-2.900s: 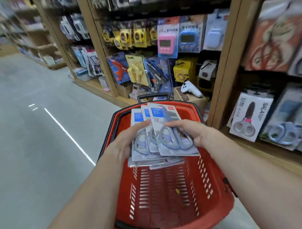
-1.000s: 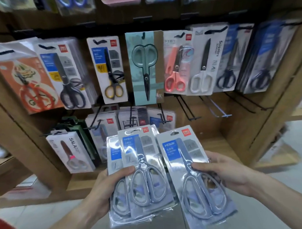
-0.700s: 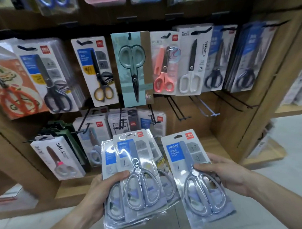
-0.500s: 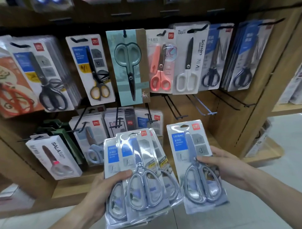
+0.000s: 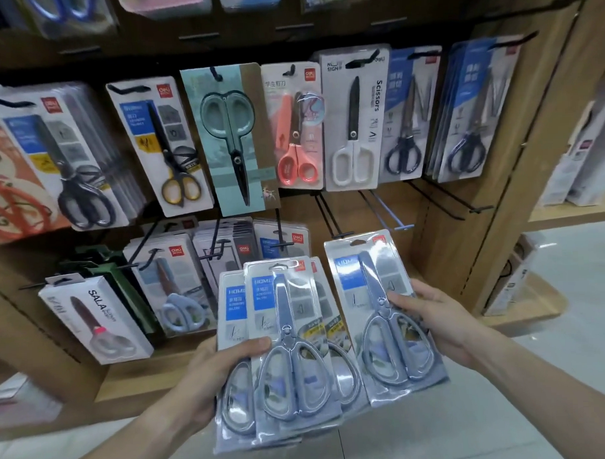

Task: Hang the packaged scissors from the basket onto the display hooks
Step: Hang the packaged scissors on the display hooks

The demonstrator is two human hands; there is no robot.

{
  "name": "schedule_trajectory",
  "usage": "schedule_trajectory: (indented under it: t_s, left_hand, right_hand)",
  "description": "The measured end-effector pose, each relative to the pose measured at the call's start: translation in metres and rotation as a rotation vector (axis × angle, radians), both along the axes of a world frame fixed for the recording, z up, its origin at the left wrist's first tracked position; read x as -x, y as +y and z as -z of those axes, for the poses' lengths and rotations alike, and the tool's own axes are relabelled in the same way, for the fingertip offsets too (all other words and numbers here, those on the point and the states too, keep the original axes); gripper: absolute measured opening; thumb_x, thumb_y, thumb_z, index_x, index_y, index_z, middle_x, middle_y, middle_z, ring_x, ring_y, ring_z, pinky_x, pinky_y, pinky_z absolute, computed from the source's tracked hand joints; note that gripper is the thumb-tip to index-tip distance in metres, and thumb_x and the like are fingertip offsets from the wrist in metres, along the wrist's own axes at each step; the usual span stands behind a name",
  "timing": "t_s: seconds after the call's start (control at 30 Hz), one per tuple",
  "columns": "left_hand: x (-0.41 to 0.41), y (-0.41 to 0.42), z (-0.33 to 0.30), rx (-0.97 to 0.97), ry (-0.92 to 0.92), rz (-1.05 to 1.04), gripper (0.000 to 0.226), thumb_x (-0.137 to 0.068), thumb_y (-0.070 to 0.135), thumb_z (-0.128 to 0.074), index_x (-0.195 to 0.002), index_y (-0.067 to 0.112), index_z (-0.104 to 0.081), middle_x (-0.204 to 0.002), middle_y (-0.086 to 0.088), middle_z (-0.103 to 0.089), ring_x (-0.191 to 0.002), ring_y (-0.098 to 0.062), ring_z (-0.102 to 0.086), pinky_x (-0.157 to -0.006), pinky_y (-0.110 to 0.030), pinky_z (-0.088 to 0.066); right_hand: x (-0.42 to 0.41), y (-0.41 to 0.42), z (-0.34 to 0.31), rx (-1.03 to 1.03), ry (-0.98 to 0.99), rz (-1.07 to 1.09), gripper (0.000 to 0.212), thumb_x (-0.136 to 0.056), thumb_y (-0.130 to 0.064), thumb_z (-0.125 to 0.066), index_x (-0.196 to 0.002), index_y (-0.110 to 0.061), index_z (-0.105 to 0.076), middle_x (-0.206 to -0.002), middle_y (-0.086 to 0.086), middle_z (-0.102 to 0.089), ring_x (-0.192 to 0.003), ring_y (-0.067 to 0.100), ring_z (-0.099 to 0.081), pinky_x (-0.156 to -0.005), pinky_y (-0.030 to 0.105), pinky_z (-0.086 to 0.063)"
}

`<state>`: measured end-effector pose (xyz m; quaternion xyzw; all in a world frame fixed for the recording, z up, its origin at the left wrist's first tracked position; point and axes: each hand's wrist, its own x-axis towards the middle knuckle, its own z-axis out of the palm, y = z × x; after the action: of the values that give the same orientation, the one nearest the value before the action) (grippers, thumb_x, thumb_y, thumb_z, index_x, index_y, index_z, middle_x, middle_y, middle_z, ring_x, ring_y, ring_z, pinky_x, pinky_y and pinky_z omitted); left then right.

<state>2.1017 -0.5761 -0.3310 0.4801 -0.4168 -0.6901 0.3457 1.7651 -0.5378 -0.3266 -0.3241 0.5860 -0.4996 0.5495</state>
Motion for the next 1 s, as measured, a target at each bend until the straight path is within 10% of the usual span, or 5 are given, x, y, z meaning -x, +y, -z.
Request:
schedule_trajectory:
  t_s: [0.33,1.0]
  left_hand:
    - [0.004,0.004,0.001,0.042,0.004,0.058,0.060,-0.056,0.021,-0.094,-0.113,0.008,-0.081,-0.121,-0.023,-0.075,-0.110,-0.043,-0.074,-0.094,-0.053,-0.061]
    - [0.081,-0.003,0.001,0.069,0.055,0.002,0.045,-0.077,0.004,-0.080,-0.121,0.005,-0.073,-0.114,-0.016,-0.079,-0.103,-0.036,-0.078,-0.087,-0.046,-0.064]
  right_hand:
    - [0.001,-0.015,0.013,0.028,-0.062,0.014,0.029,-0.098,-0.012,-0.068,-0.125,-0.020,-0.069,-0.111,0.012,-0.078,-0.108,0.040,-0.072,-0.088,0.051,-0.062]
    - [0.057,-0.033,0.049,-0.038,-0.065,0.186,0.032,-0.094,-0.020,-0.075,-0.125,-0.019,-0.069,-0.110,0.011,-0.079,-0.098,0.033,-0.077,-0.091,0.054,-0.060]
